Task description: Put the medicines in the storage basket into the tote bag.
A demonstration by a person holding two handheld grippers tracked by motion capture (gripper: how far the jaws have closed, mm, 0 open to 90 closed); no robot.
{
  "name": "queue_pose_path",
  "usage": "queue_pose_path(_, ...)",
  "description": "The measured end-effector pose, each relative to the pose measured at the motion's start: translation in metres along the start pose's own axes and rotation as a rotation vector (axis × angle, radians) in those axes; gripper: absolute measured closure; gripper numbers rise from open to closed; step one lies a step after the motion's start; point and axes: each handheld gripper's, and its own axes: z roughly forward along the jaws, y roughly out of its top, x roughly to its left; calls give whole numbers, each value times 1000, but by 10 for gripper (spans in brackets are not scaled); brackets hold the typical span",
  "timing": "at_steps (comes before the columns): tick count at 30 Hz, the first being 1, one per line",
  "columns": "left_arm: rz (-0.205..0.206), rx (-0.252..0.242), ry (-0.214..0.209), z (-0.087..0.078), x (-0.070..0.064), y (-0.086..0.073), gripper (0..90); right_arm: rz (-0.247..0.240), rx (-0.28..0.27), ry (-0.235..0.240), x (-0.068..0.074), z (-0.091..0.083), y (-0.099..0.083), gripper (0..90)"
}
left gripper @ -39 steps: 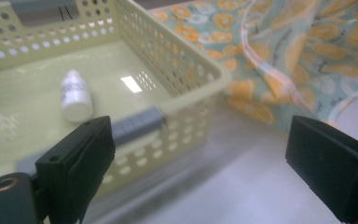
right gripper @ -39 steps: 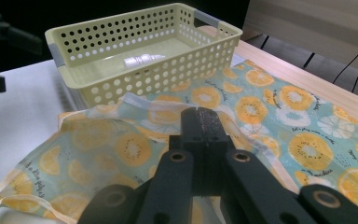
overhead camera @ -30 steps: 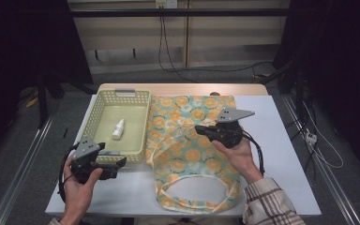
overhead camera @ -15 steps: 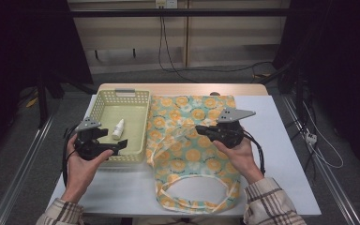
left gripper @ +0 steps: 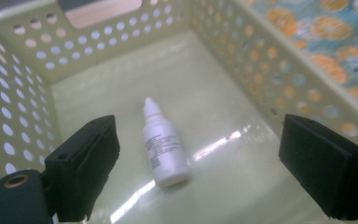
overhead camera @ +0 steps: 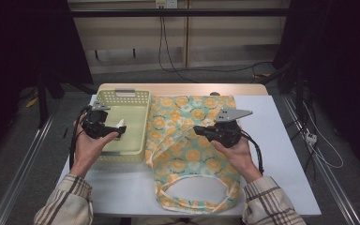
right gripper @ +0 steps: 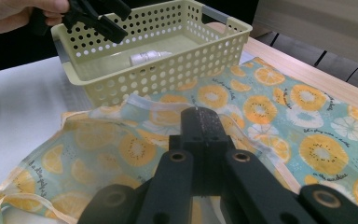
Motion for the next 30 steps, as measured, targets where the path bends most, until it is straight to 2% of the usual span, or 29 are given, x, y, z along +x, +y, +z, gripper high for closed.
queue_pose_path(3,2,30,21,9,2,3,114,-2,-1,2,1,0,0,900)
queue_pose_path(5,-2,58,6,16,3,4,128,0,0,3,1,0,0,900)
queue_pose_path(7,-1,97,13,22,6,8,165,-1,3,3,2,0,0,900)
queue_pose_path(10,-15,94,15,28,10,11,206,-9,8,7,3,1,0,900)
queue_pose_path(12,-13,119,14,33,13,12,228,-8,12,3,3,2,0,900)
queue_pose_path(15,-32,158,17,44,20,9,268,-9,14,0,2,2,-1,900)
queue_pose_path(16,-51,167,7,47,21,8,271,-7,14,-1,2,2,-1,900)
queue_pose_path(17,-63,171,-7,50,22,8,269,-6,15,-1,2,2,-1,900)
queue_pose_path(18,-53,178,-17,51,22,8,280,-6,15,-1,2,2,-1,900)
queue_pose_path(21,-32,199,-10,54,20,7,360,-5,14,1,1,2,-2,900)
queue_pose_path(22,-50,197,-10,55,21,7,388,-5,16,0,1,2,-2,900)
queue_pose_path(24,-55,211,-14,58,21,7,410,-3,21,0,1,2,-3,900)
queue_pose_path(25,-48,233,4,60,22,6,421,-2,22,-1,1,3,-3,900)
queue_pose_path(26,-52,246,3,62,23,6,421,-2,22,-1,1,3,-3,900)
queue_pose_path(27,-66,248,-4,64,24,5,476,-2,22,3,1,4,-3,900)
queue_pose_path(30,-87,270,-4,65,26,5,500,-5,23,11,2,5,-3,900)
